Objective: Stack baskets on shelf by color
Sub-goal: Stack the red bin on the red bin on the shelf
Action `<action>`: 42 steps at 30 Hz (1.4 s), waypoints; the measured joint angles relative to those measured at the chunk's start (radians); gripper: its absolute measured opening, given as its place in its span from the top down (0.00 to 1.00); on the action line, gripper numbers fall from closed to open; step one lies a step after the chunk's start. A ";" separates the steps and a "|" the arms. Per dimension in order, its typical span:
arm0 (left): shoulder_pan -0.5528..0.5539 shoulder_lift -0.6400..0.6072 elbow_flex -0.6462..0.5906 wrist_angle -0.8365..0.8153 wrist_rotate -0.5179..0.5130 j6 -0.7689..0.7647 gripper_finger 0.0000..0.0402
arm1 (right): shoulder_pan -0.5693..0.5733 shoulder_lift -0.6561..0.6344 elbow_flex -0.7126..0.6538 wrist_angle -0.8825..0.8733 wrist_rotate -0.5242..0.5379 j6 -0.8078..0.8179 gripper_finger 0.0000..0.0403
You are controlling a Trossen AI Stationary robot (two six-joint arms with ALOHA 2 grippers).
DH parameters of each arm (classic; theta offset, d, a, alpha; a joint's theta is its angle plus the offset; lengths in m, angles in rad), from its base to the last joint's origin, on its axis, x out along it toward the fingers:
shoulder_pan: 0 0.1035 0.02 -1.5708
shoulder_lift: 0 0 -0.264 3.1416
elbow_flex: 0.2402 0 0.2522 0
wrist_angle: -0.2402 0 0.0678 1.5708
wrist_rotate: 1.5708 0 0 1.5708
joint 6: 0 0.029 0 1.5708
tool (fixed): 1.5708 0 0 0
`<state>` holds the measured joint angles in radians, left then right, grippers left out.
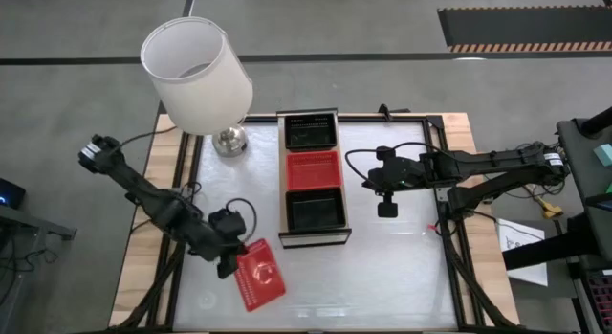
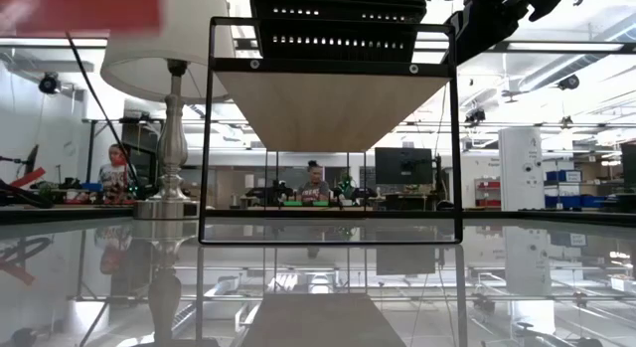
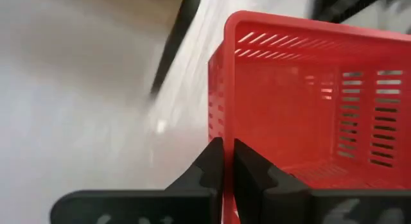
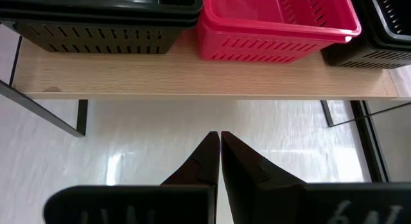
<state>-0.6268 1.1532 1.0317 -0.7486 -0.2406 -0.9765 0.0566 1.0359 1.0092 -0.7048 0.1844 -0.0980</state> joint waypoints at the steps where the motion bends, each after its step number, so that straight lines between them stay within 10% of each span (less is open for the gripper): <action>1: -0.002 -0.020 0.009 0.021 -0.037 0.035 1.00 | 0.000 0.000 0.000 0.000 0.000 -0.002 0.98; 19: 0.092 -0.077 0.087 0.264 -0.737 0.118 1.00 | 0.000 0.000 0.000 -0.026 0.000 0.002 0.98; 29: 0.273 -0.042 0.080 0.374 -0.677 0.040 1.00 | 0.000 -0.003 0.000 -0.107 0.000 0.002 0.98; 42: 0.487 0.075 0.084 0.373 -0.347 -0.196 1.00 | 0.000 -0.084 -0.065 -0.118 0.001 0.024 0.98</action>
<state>-0.1400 1.2280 1.1160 -0.3756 -0.5876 -1.1730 0.0566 0.9524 0.9445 -0.8225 0.1854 -0.0737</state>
